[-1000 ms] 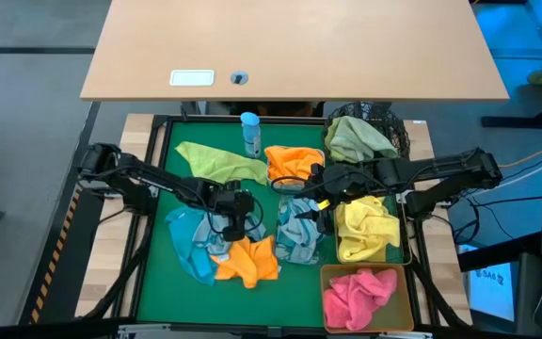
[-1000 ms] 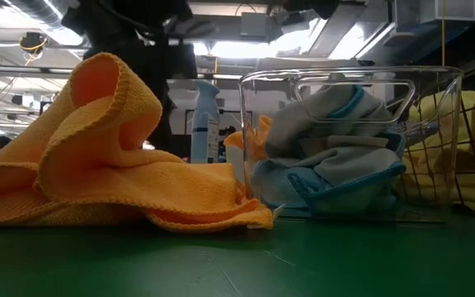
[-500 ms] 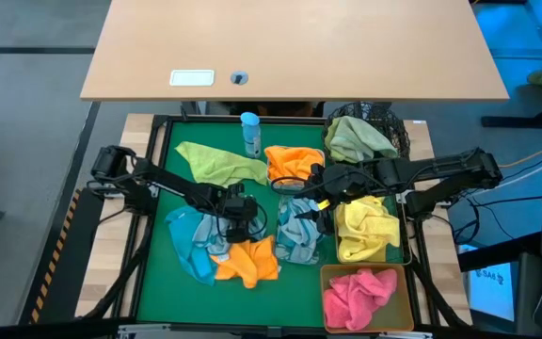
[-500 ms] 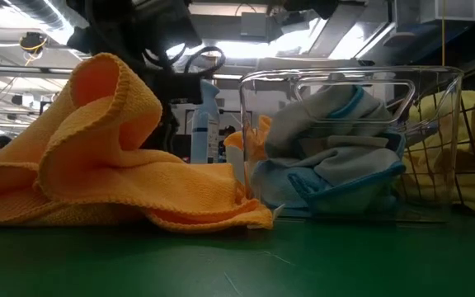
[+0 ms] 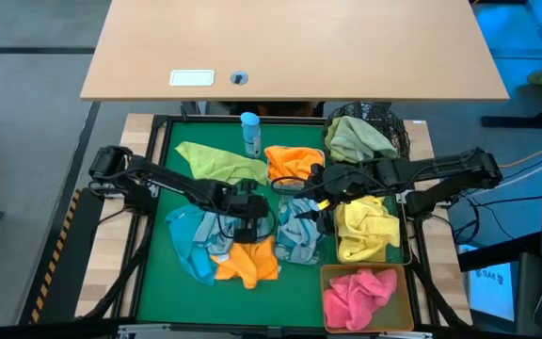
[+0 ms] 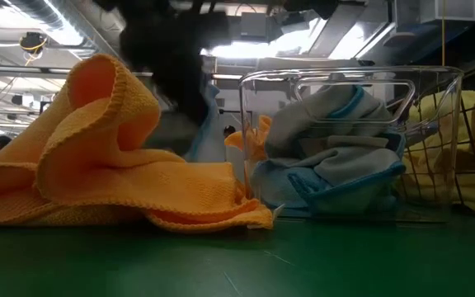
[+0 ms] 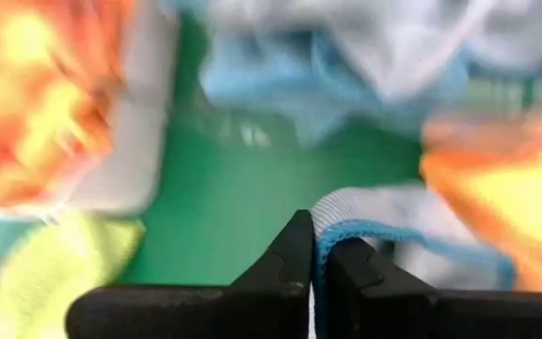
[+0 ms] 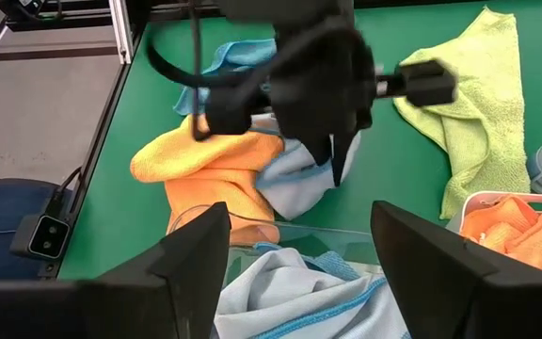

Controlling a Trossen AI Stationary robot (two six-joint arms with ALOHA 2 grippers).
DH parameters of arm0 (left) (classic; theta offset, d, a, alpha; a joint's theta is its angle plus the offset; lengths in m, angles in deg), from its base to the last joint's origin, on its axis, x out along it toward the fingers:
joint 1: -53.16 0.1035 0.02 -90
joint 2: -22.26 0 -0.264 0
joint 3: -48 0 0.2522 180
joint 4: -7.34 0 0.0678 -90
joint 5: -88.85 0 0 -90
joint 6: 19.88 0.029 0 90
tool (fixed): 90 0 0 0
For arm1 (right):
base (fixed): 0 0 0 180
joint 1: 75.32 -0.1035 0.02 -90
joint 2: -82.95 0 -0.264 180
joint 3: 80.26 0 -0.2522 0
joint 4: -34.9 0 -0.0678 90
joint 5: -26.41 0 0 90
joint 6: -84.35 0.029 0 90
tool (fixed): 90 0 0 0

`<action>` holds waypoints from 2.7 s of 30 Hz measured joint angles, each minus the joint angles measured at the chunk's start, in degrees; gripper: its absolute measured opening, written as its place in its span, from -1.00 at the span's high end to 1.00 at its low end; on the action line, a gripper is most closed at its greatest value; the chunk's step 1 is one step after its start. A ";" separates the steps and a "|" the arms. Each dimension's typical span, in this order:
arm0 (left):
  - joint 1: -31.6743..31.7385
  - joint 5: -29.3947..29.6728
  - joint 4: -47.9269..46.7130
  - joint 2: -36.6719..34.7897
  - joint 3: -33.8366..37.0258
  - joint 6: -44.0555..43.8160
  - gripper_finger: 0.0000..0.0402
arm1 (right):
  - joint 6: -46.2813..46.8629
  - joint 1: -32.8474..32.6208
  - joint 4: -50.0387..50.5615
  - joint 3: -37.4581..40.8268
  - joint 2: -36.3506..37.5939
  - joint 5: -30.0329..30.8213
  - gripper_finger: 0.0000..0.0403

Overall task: Sort microfiber towel by color & place in baskets
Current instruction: Put the blue towel into the transparent bin

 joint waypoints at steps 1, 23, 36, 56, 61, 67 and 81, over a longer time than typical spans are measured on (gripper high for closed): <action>-0.20 0.90 -0.56 -0.06 -1.55 0.57 1.00 | 0.00 0.00 0.00 0.00 0.00 0.00 -0.28; -3.56 7.35 -1.17 -10.50 -16.07 6.28 1.00 | 0.47 -0.02 -8.48 0.04 -0.02 2.26 -0.28; -4.69 5.65 14.09 -10.46 -16.10 15.21 1.00 | -3.06 -0.02 -12.57 0.04 -0.02 5.60 -0.28; -5.20 4.39 26.75 -10.42 -16.01 23.58 0.94 | -6.99 0.03 -18.36 -0.02 -5.09 1.54 0.49; -5.56 6.52 27.51 -10.33 -16.01 21.84 0.77 | -6.81 0.04 -17.14 0.00 -3.19 1.47 0.93; -6.26 13.72 23.57 -10.35 -16.12 19.13 0.62 | -3.81 -0.10 -12.13 0.04 2.51 1.11 0.96; -7.30 14.98 5.52 -10.35 -16.07 10.59 0.60 | 2.84 -0.02 -6.86 0.04 17.60 1.60 0.98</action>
